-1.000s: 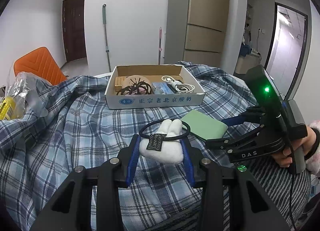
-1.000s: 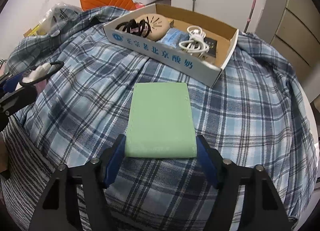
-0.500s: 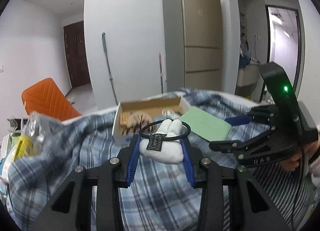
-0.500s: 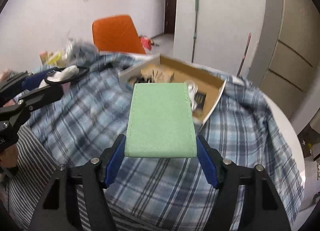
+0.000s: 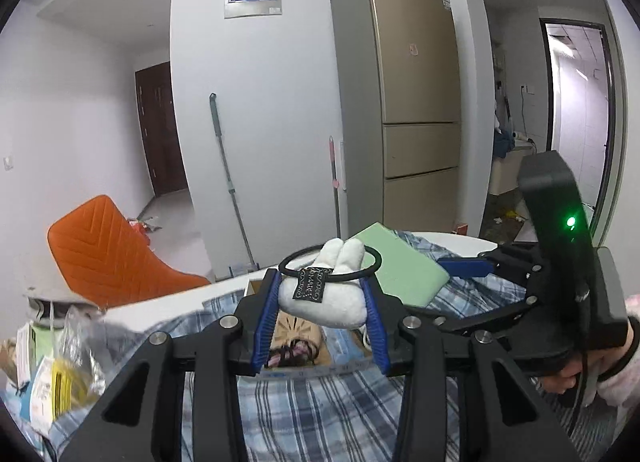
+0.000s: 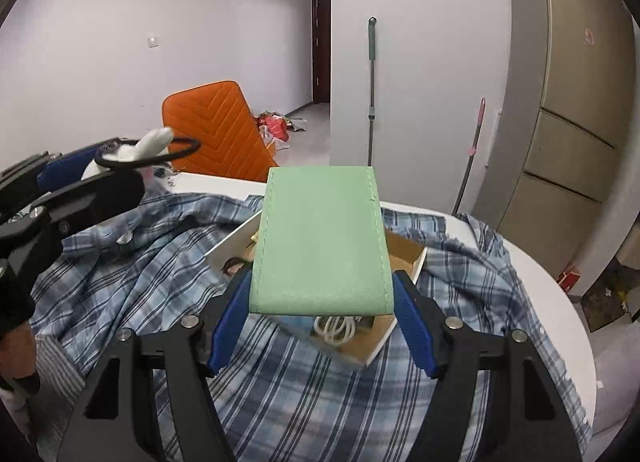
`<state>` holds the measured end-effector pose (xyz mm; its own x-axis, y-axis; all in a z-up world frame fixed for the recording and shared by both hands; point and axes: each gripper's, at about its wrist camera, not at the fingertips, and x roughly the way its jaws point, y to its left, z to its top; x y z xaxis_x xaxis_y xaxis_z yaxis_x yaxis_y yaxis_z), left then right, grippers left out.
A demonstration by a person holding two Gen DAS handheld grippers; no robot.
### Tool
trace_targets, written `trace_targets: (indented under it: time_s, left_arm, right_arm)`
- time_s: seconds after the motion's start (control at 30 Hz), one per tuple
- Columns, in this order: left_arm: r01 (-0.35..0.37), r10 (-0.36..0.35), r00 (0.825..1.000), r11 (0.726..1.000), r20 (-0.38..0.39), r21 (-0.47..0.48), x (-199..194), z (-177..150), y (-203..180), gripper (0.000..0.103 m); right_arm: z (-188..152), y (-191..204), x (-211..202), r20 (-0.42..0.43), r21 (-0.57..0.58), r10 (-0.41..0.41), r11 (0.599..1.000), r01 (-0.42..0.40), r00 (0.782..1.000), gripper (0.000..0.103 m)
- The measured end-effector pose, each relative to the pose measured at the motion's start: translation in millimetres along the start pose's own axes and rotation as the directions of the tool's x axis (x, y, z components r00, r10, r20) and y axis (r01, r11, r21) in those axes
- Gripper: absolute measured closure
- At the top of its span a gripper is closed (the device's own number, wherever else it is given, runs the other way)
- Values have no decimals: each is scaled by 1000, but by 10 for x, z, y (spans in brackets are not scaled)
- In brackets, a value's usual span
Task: Organize soft objects
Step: 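Carry the white cloth item and green pad into the box and open both tools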
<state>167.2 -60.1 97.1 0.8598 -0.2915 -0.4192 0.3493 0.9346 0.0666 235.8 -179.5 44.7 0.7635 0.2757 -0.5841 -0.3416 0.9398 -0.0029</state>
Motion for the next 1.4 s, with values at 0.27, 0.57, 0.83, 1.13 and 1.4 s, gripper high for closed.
trace_targets:
  time_s: [0.27, 0.57, 0.83, 1.13, 1.4]
  left_arm:
    - [6, -6, 999, 1000, -31, -10, 563, 205, 24, 61]
    - [-2, -4, 995, 998, -95, -60, 1167, 90, 308, 61]
    - [-6, -15, 985, 993, -174, -119, 1560, -155, 529, 61]
    - [-35, 11, 966, 995, -259, -89, 1887, -458, 505, 61]
    - [-54, 42, 961, 998, -275, -36, 1975, -578, 432, 44]
  right_arm:
    - [94, -201, 442, -38, 30, -12, 999, 13, 999, 35]
    - [-44, -362, 953, -108, 42, 25, 999, -20, 994, 35]
    - [-199, -394, 1257, -149, 38, 36, 999, -31, 988, 35]
    - [-331, -405, 1470, -188, 33, 37, 999, -31, 981, 34]
    - [-372, -436, 1493, -223, 39, 46, 999, -38, 974, 29]
